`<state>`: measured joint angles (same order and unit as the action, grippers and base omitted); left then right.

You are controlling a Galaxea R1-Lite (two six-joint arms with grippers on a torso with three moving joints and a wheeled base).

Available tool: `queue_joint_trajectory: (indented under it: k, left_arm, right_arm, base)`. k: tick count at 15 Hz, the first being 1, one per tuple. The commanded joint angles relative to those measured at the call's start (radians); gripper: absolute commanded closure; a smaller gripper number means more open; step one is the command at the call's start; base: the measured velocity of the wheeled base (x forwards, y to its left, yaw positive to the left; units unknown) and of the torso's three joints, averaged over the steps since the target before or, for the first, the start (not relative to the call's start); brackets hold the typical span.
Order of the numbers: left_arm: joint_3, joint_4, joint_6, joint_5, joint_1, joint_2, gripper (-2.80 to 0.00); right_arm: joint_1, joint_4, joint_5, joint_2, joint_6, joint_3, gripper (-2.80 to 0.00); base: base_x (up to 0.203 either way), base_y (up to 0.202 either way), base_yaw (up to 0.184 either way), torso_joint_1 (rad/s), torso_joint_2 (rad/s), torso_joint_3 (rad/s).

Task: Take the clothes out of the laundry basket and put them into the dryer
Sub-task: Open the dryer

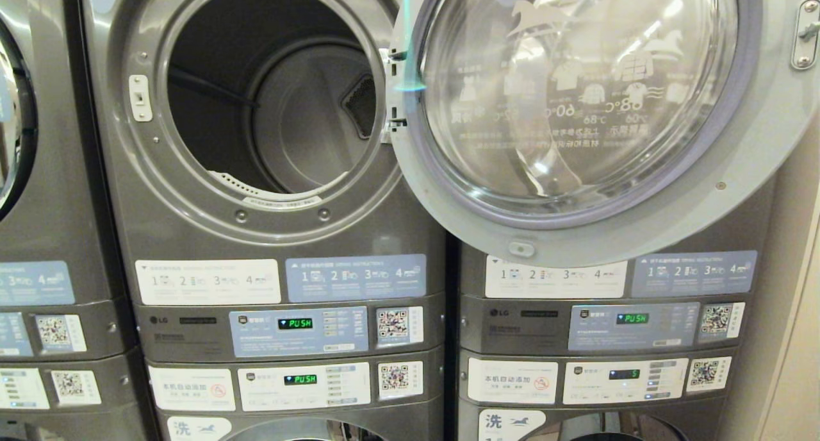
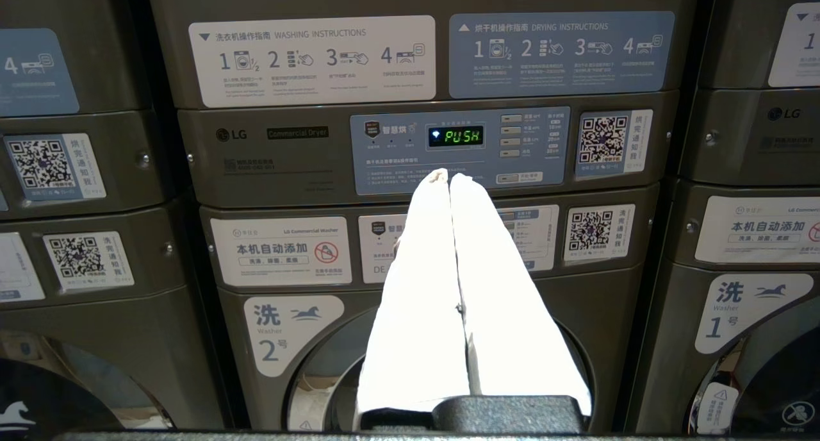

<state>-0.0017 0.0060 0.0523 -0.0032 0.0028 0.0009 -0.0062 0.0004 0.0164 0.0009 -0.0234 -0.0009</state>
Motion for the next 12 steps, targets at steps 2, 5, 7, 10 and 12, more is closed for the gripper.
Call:
queue_joint_trajectory:
  k: [2,5,7,10,12]
  left_arm:
    - [0.0,0.0,0.0,0.0,0.0,-0.001,0.0]
    - [0.0,0.0,0.0,0.0,0.0,-0.001,0.0]
    - [0.0,0.0,0.0,0.0,0.0,-0.001,0.0]
    - [0.0,0.0,0.001,0.0,0.0,-0.001,0.0]
    - [0.0,0.0,0.0,0.0,0.0,-0.001,0.0]
  right_arm:
    - [0.0,0.0,0.0,0.001,-0.001,-0.001,-2.8]
    - [0.0,0.0,0.0,0.001,-0.001,-0.001,-2.8]
    - [0.0,0.0,0.0,0.001,0.0,-0.001,-2.8]
    - [0.0,0.0,0.0,0.001,0.0,0.0,-2.8]
    - [0.0,0.0,0.0,0.001,-0.001,-0.001,-2.8]
  base:
    - [0.0,0.0,0.0,0.0,0.0,0.0]
    - [0.0,0.0,0.0,0.0,0.0,0.0]
    - [0.0,0.0,0.0,0.0,0.0,0.0]
    - [0.0,0.0,0.0,0.0,0.0,0.0]
    - [0.0,0.0,0.0,0.0,0.0,0.0]
